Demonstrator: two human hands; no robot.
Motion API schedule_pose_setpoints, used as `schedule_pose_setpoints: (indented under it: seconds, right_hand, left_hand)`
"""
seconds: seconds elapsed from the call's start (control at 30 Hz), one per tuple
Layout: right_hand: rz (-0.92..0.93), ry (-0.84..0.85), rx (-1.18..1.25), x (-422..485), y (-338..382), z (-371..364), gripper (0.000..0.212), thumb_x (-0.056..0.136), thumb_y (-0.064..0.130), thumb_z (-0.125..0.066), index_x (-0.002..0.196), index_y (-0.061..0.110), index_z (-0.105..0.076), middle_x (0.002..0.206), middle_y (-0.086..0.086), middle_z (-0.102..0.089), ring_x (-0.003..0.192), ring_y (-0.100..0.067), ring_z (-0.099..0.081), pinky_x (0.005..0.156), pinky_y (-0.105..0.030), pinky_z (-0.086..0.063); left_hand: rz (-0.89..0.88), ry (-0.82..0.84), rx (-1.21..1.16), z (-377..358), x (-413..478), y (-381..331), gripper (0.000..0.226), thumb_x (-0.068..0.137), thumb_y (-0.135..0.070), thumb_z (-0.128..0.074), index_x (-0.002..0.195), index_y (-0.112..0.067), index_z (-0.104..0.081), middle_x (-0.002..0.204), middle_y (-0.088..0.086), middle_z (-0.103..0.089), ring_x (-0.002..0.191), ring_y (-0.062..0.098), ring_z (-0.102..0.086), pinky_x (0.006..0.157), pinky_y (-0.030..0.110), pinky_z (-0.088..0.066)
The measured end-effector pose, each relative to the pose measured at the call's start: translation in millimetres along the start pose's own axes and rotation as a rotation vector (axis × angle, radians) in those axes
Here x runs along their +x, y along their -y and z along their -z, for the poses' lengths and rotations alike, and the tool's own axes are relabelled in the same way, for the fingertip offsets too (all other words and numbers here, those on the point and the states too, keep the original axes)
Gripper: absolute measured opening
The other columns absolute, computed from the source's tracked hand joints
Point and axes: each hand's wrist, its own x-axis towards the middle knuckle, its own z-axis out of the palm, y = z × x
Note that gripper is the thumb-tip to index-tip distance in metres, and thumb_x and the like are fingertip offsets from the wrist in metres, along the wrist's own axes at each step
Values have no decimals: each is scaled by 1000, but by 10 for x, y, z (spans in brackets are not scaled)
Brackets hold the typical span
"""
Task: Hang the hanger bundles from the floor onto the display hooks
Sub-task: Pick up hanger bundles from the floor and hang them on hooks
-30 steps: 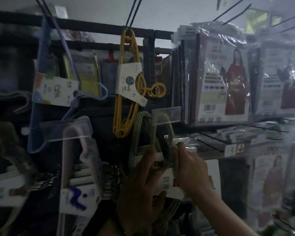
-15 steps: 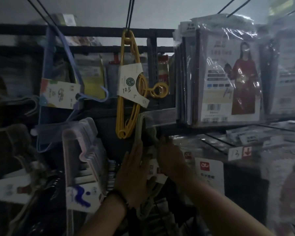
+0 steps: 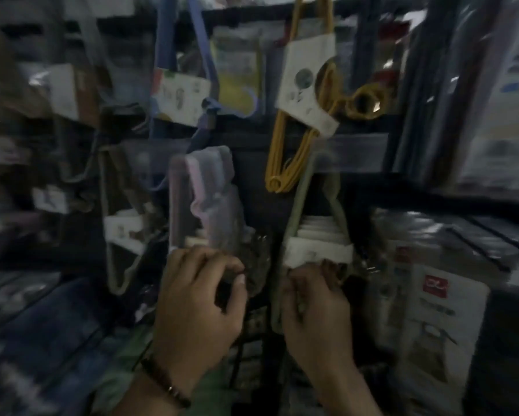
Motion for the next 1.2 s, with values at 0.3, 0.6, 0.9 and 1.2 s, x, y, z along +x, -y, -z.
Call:
schedule_pose_setpoints:
  seconds: [0.3,0.6,0.9,1.2]
  right_hand:
    - [113,952,199,-1664,980,-1169,17,100,39,-53,86,30,-52,73,7,-56,70,-17,-58,61,-41,-48]
    - [340,1509,200,-3514,2781,-2316,18,106,43,-54,91,33,-58,80,12,-59,68,-9,-55,64,-33,-51]
    - [439,1730,253,-4777,4722,-3160,21,102,45,-60,96,26,-67,98,4,-71,84,-15,-67,75,-41,-60]
    - [501,1925,231,-5560,6048,-4196,19,100,43,-63,87,29,-64,87,10,-69,78,-10,-65,72,-38,-60]
  left_hand:
    - [639,541,182,1090,-2318,821,13,93,-40,-58,105,-42,-57,99,-18,-66,89,8,-63,75,31,-57]
    - [1281,719,324,3276,-4249,1331,12,101,-46,-53,108,-39,-61,100,-14,-72,85,12,-69,74,35,-62]
    - [1634,702,421,5398,-5429,1824,21,104,-48,-51,112,-36,-66,111,-8,-75,98,20,-71,85,40,-61]
    - [1889,535,397,6556,-6188,2373,23,106,-42,-52,117,-31,-69,112,-6,-75,100,17,-72,88,39,-62]
